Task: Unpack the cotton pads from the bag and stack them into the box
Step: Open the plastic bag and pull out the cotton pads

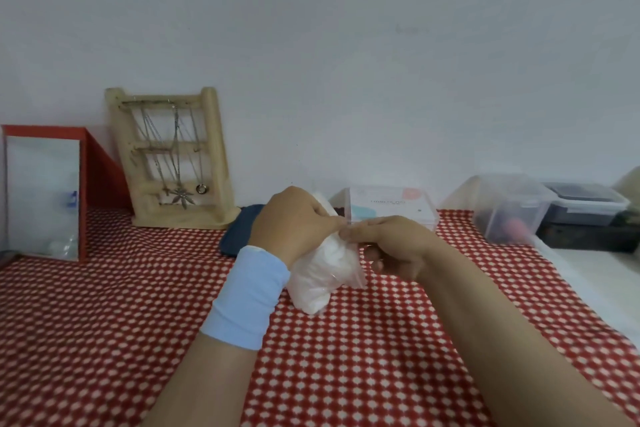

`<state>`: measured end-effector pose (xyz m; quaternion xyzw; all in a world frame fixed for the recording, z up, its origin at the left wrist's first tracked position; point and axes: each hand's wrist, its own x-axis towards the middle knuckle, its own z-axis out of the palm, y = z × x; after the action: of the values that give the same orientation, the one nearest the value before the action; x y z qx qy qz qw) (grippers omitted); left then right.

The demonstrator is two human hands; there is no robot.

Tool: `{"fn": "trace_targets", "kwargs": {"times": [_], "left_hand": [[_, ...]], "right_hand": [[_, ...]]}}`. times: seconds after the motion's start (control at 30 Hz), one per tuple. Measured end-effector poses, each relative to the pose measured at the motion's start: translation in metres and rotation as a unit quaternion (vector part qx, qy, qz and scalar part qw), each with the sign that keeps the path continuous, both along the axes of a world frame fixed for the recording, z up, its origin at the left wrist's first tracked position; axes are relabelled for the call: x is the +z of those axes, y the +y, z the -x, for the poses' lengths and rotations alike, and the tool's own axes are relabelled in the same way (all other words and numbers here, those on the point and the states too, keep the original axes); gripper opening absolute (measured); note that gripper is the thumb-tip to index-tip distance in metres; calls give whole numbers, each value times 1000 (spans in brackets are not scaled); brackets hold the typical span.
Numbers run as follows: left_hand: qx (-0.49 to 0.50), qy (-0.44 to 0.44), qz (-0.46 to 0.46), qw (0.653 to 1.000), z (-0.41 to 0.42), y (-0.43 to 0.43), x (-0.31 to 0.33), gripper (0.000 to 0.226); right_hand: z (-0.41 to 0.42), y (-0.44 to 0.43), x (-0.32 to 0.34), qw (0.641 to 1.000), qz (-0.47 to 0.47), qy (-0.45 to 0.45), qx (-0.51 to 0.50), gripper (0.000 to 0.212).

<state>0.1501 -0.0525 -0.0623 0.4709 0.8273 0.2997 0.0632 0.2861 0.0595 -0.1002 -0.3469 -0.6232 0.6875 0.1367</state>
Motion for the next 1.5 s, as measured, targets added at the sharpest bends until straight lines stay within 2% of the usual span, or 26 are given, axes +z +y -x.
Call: {"fn": "trace_targets", "kwargs": {"times": [0.1,0.2,0.3,0.33,0.4,0.47,0.53,0.63,0.73,0.8,0.87,0.97,1.03,1.1,1.17,1.2,1.27,1.3,1.33,1.37,1.43,1.5], "left_hand": [[-14,-46,-3,999,8,0,-1,31],[-40,-103,-10,994,14,1,-5,32],[-50,-104,-14,993,14,3,-7,24],[-47,-100,-21,994,13,3,-7,28],[-37,-79,-33,996,8,3,-8,43],[-22,-57,-49,997,4,1,-7,54],[-2,-27,-75,997,4,0,-4,50],[21,-3,-143,990,16,-5,3,24],[-13,-32,-168,985,24,-6,3,19],[-46,-50,-169,983,21,-2,-3,15],[-67,-74,-188,977,16,2,-8,11],[-91,-75,-217,969,18,4,-12,14],[-94,-68,-218,969,26,1,-11,17],[-119,-77,-194,971,35,-2,-9,17],[-163,-121,-142,969,36,-6,-8,7],[-178,-120,-101,971,35,-6,-10,29],[-190,-91,-12,977,31,-2,-19,92],[-199,-74,21,977,26,1,-23,111],[-211,-63,39,975,22,5,-27,118],[-217,-52,43,974,19,9,-30,117],[-203,-8,38,978,16,15,-32,104],[-174,117,16,978,16,21,-27,72]], "right_hand": [[5,-1,-4,998,62,14,11,14],[7,-1,-4,995,92,32,12,24],[7,-5,-2,993,107,51,11,31],[7,-8,-1,997,60,42,4,30],[11,-19,5,992,-123,-8,-28,23],[17,-25,8,951,-296,-76,-55,21],[18,-21,6,906,-392,-139,-71,23],[8,-5,5,892,-406,-167,-108,19],[-2,0,9,872,-444,-172,-117,2],[-3,-4,12,858,-483,-131,-117,19],[0,-7,12,860,-495,-88,-86,27],[-2,0,8,871,-465,-131,-84,47],[-6,7,7,868,-458,-168,-98,49],[-9,10,8,871,-457,-155,-91,47],[-9,10,11,875,-460,-132,-75,49],[-9,9,12,872,-468,-128,-69,50],[-9,8,13,852,-503,-134,-59,53],[-10,6,14,837,-526,-141,-54,53],[-12,6,15,827,-542,-145,-47,52],[-14,6,17,824,-547,-145,-37,50],[-17,9,21,844,-521,-128,-5,39],[-19,10,24,872,-479,-97,23,26]]}}
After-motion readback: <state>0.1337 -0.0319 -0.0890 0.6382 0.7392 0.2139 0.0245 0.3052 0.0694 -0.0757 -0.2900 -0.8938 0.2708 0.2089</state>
